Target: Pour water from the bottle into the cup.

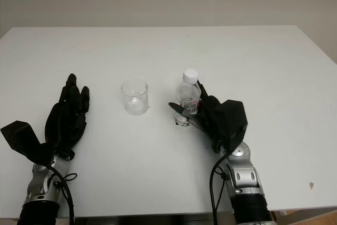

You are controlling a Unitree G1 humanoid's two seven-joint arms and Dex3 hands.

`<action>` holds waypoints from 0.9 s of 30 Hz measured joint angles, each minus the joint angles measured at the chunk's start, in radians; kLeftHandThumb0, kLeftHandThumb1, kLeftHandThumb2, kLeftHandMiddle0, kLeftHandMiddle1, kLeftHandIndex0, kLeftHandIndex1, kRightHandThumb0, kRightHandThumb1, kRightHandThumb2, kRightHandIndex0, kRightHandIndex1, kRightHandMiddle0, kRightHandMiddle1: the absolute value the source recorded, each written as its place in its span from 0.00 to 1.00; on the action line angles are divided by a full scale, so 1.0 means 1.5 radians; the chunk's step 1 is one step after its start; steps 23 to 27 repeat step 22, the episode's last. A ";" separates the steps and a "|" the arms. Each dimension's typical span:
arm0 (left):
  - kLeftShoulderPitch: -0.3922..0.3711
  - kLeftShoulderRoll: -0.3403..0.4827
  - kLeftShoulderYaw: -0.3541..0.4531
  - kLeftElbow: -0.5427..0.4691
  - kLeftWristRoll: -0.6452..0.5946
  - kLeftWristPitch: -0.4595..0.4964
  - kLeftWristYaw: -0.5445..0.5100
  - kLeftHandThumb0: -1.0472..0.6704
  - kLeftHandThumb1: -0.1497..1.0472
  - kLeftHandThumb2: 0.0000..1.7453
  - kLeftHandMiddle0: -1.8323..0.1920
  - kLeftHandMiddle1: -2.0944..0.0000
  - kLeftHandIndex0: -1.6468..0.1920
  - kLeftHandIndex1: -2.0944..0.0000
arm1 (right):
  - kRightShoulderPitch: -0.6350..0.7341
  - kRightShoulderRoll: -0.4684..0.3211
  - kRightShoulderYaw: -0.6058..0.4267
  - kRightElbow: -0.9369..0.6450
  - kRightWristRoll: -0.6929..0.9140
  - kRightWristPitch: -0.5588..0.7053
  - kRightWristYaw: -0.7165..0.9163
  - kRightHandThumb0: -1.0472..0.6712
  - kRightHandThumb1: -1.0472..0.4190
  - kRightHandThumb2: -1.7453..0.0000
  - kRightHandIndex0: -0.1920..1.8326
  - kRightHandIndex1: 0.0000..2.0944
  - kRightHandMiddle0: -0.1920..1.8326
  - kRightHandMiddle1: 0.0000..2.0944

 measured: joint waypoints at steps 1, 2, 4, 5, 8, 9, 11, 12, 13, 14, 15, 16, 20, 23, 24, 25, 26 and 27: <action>0.000 0.000 0.000 0.000 0.000 0.000 0.000 0.21 1.00 0.31 0.98 0.97 0.99 0.97 | 0.003 0.000 -0.003 0.003 0.000 -0.013 0.000 0.11 0.09 0.97 0.00 0.00 0.00 0.00; 0.000 0.000 0.000 0.000 0.000 0.000 -0.001 0.21 1.00 0.31 0.98 0.97 1.00 0.98 | 0.006 -0.002 -0.005 0.010 -0.002 -0.033 -0.001 0.09 0.08 0.97 0.00 0.00 0.00 0.00; 0.000 0.002 0.000 0.000 0.000 0.000 -0.003 0.22 1.00 0.31 0.98 0.98 1.00 0.98 | 0.010 -0.007 -0.008 0.029 -0.013 -0.087 -0.005 0.07 0.07 0.96 0.00 0.00 0.00 0.00; -0.001 0.002 0.001 0.001 0.000 0.000 -0.004 0.22 1.00 0.31 0.98 0.97 1.00 0.98 | 0.011 -0.009 -0.008 0.041 -0.020 -0.112 -0.008 0.05 0.06 0.96 0.00 0.00 0.00 0.00; -0.002 0.003 0.001 0.004 0.000 0.001 -0.005 0.22 1.00 0.31 0.97 0.97 0.99 0.97 | 0.018 -0.020 -0.008 0.064 -0.040 -0.158 -0.019 0.02 0.05 0.96 0.00 0.00 0.00 0.00; -0.003 0.004 0.002 0.006 0.000 0.002 -0.006 0.22 1.00 0.31 0.98 0.97 0.99 0.97 | 0.023 -0.020 -0.008 0.068 -0.042 -0.165 -0.021 0.02 0.05 0.96 0.00 0.00 0.00 0.00; -0.005 0.005 0.002 0.008 0.000 0.003 -0.008 0.21 1.00 0.31 0.98 0.97 0.99 0.97 | 0.032 -0.019 -0.010 0.075 -0.033 -0.179 -0.016 0.03 0.05 0.97 0.00 0.00 0.00 0.00; -0.006 0.007 0.002 0.010 0.000 0.003 -0.009 0.21 1.00 0.31 0.98 0.97 1.00 0.98 | 0.036 -0.018 -0.011 0.080 -0.026 -0.184 -0.012 0.03 0.06 0.97 0.00 0.00 0.00 0.00; -0.008 0.009 0.002 0.011 0.000 0.004 -0.009 0.21 1.00 0.31 0.98 0.98 1.00 0.98 | 0.037 -0.017 -0.012 0.082 -0.020 -0.189 -0.009 0.03 0.06 0.97 0.00 0.00 0.00 0.00; -0.009 0.010 0.002 0.011 0.000 0.006 -0.009 0.21 1.00 0.31 0.98 0.98 1.00 0.98 | 0.039 -0.017 -0.013 0.082 -0.016 -0.192 -0.008 0.03 0.06 0.97 0.00 0.00 0.00 0.00; -0.009 0.010 0.003 0.012 -0.001 0.006 -0.009 0.21 1.00 0.30 0.98 0.97 0.99 0.97 | 0.041 -0.015 -0.013 0.082 -0.014 -0.195 -0.008 0.03 0.06 0.97 0.00 0.00 0.00 0.00; -0.010 0.010 0.003 0.013 -0.001 0.007 -0.009 0.21 1.00 0.30 0.98 0.97 0.99 0.97 | 0.041 -0.012 -0.013 0.082 -0.012 -0.196 -0.008 0.03 0.06 0.97 0.00 0.00 0.00 0.00; -0.013 0.010 0.005 0.013 -0.003 0.011 -0.007 0.21 1.00 0.29 0.98 0.97 0.99 0.97 | 0.044 0.003 -0.003 0.081 -0.023 -0.206 -0.027 0.01 0.05 0.97 0.00 0.00 0.00 0.00; -0.013 0.010 0.005 0.013 -0.003 0.011 -0.007 0.21 1.00 0.30 0.98 0.97 0.99 0.97 | 0.047 0.009 0.006 0.080 -0.031 -0.217 -0.030 0.01 0.05 0.97 0.00 0.00 0.00 0.00; -0.013 0.010 0.005 0.013 -0.003 0.011 -0.007 0.21 1.00 0.30 0.98 0.97 0.99 0.97 | 0.047 0.009 0.006 0.080 -0.031 -0.217 -0.030 0.01 0.05 0.97 0.00 0.00 0.00 0.00; -0.013 0.010 0.005 0.013 -0.003 0.011 -0.007 0.21 1.00 0.30 0.98 0.97 0.99 0.97 | 0.047 0.009 0.006 0.080 -0.031 -0.217 -0.030 0.01 0.05 0.97 0.00 0.00 0.00 0.00; -0.013 0.010 0.005 0.013 -0.003 0.011 -0.007 0.21 1.00 0.30 0.98 0.97 0.99 0.97 | 0.047 0.009 0.006 0.080 -0.031 -0.217 -0.030 0.01 0.05 0.97 0.00 0.00 0.00 0.00; -0.013 0.010 0.005 0.013 -0.003 0.011 -0.007 0.21 1.00 0.30 0.98 0.97 0.99 0.97 | 0.047 0.009 0.006 0.080 -0.031 -0.217 -0.030 0.01 0.05 0.97 0.00 0.00 0.00 0.00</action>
